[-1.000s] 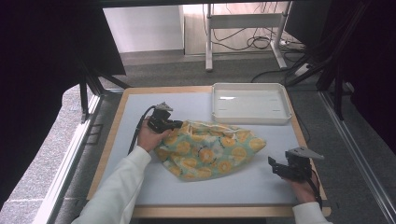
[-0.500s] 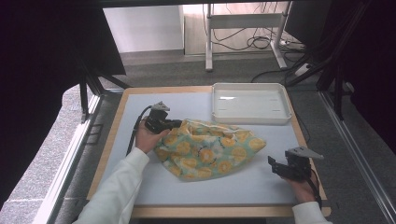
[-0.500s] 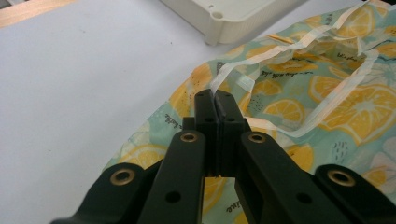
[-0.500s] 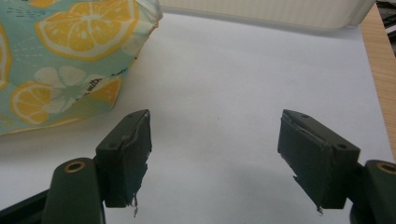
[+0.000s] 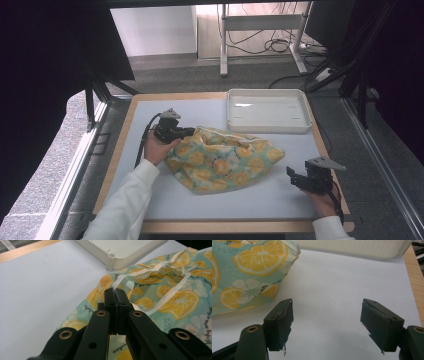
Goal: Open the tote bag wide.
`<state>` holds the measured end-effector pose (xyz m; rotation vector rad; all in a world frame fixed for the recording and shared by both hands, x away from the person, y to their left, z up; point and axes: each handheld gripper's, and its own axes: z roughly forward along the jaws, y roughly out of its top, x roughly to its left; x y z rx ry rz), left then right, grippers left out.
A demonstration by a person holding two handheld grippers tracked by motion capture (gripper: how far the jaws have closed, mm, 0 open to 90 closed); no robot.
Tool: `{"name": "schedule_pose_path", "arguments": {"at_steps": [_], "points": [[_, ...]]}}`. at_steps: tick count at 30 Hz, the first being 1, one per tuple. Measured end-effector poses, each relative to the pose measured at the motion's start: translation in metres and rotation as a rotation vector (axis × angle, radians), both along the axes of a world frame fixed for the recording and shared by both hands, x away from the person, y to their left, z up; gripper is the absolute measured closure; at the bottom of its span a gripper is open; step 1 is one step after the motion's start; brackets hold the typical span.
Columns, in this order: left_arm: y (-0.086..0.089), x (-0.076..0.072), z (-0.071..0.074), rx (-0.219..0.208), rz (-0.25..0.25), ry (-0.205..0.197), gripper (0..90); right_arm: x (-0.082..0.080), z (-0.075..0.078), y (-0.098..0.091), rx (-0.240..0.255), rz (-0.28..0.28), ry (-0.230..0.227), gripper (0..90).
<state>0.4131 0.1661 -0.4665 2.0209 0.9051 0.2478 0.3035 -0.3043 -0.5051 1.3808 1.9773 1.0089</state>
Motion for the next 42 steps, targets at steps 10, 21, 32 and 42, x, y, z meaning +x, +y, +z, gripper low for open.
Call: {"name": "schedule_pose_path", "arguments": {"at_steps": [10,21,32,42], "points": [[0.002,0.003,-0.001,-0.028,0.004,0.008,90.0,0.005,0.015,0.011,-0.017,-0.037,-0.040,26.3],[0.000,0.001,0.000,-0.009,-0.001,0.012,90.0,0.027,0.044,0.036,-0.023,-0.010,-0.092,26.4],[-0.003,0.007,0.000,-0.006,-0.015,0.027,90.0,0.047,0.061,0.057,-0.021,0.117,-0.062,27.0],[0.001,0.008,-0.001,-0.012,-0.012,0.040,90.0,0.076,0.066,0.081,-0.037,0.190,-0.016,27.7]]}}
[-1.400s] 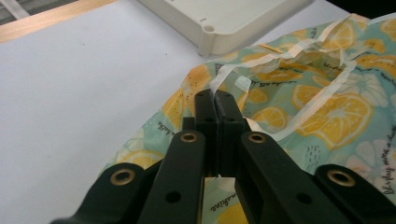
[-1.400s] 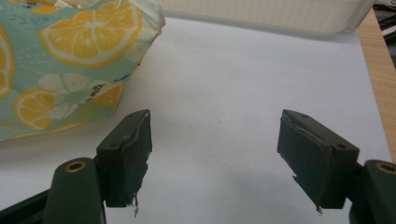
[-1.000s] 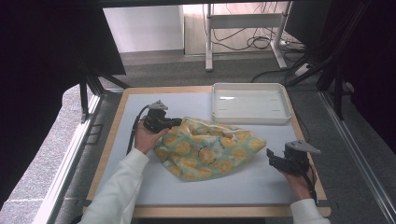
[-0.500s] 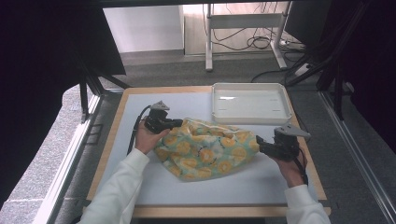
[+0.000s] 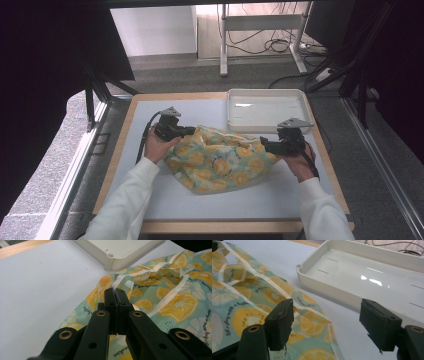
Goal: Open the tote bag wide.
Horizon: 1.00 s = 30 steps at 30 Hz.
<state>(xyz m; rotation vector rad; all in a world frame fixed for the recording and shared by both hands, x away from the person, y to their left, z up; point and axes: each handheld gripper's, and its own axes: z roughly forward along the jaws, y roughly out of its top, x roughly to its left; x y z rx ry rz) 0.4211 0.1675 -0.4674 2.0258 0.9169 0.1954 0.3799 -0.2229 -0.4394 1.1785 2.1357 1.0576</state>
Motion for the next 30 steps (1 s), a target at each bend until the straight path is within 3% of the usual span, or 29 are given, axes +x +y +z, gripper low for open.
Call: {"name": "schedule_pose_path", "arguments": {"at_steps": [9,30], "points": [[0.001,0.001,-0.001,-0.010,0.001,0.006,90.0,0.015,0.004,0.019,-0.006,0.043,0.027,29.4],[0.000,0.003,-0.003,-0.010,0.002,0.016,90.0,0.041,-0.015,0.059,-0.044,0.177,0.109,36.9]]}}
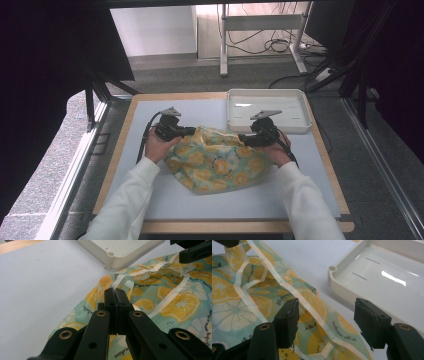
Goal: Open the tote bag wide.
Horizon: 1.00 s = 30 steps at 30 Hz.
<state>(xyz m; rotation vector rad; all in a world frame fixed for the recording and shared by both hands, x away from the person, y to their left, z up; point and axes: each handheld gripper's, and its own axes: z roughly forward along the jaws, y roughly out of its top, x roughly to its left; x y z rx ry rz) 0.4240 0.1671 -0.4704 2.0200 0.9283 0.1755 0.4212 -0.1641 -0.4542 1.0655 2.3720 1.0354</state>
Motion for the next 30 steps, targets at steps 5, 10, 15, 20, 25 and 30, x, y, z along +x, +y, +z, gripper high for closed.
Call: {"name": "schedule_pose_path", "arguments": {"at_steps": [5,10,15,20,25,30], "points": [[0.001,0.001,-0.001,-0.002,0.001,0.003,90.0,0.002,-0.007,0.006,-0.027,0.033,0.023,36.9],[0.002,0.001,0.000,-0.004,0.000,0.003,90.0,0.006,-0.016,0.016,-0.068,0.036,0.030,40.2],[0.002,0.000,0.000,0.000,-0.006,0.003,90.0,0.012,-0.024,0.022,-0.115,0.016,0.026,55.7],[0.003,0.000,0.000,-0.001,-0.006,0.005,90.0,0.014,-0.024,0.017,-0.069,0.000,0.037,81.3],[0.004,-0.002,-0.001,-0.006,-0.007,0.006,90.0,0.012,-0.019,0.014,-0.029,0.025,0.021,88.9],[0.006,-0.007,0.003,-0.008,-0.015,0.002,90.0,0.008,-0.012,0.011,0.007,0.039,-0.002,89.0]]}}
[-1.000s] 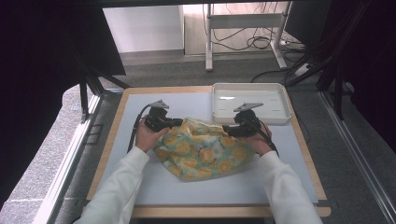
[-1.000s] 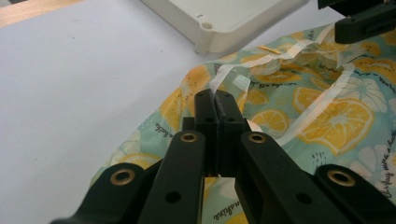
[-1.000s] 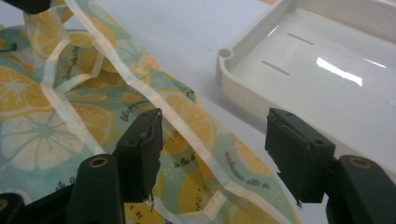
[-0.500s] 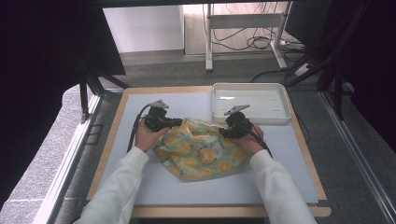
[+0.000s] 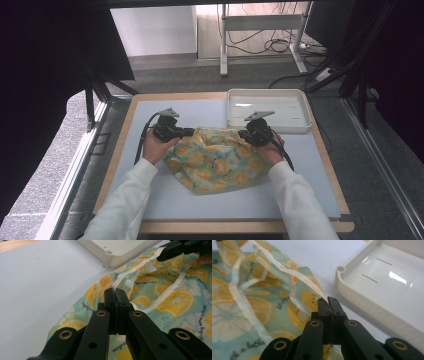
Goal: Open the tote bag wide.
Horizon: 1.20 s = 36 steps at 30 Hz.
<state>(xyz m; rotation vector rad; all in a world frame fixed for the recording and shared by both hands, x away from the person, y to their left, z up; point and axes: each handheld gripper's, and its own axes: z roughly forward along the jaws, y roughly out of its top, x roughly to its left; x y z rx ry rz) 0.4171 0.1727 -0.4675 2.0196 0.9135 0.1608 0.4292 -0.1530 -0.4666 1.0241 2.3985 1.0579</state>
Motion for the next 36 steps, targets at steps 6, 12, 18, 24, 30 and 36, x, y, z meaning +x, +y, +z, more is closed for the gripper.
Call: {"name": "schedule_pose_path", "arguments": {"at_steps": [6,12,18,24,30,36], "points": [[0.003,-0.010,0.003,0.002,-0.018,-0.002,90.0,-0.015,0.007,-0.006,0.061,0.024,-0.012,88.9],[0.004,-0.024,0.006,-0.007,-0.033,-0.012,90.0,-0.038,0.013,-0.012,0.101,0.064,-0.043,88.9],[0.002,-0.035,0.003,-0.006,-0.046,-0.002,90.0,-0.051,0.016,-0.016,0.137,0.072,-0.054,88.8],[0.003,-0.045,0.002,-0.020,-0.060,0.001,90.0,-0.064,0.018,-0.018,0.163,0.087,-0.064,88.8],[0.005,-0.053,-0.001,-0.031,-0.070,0.007,90.0,-0.074,0.017,-0.018,0.160,0.104,-0.065,88.8],[0.004,-0.064,-0.005,-0.026,-0.088,0.011,90.0,-0.084,0.010,-0.020,0.152,0.119,-0.042,88.8]]}}
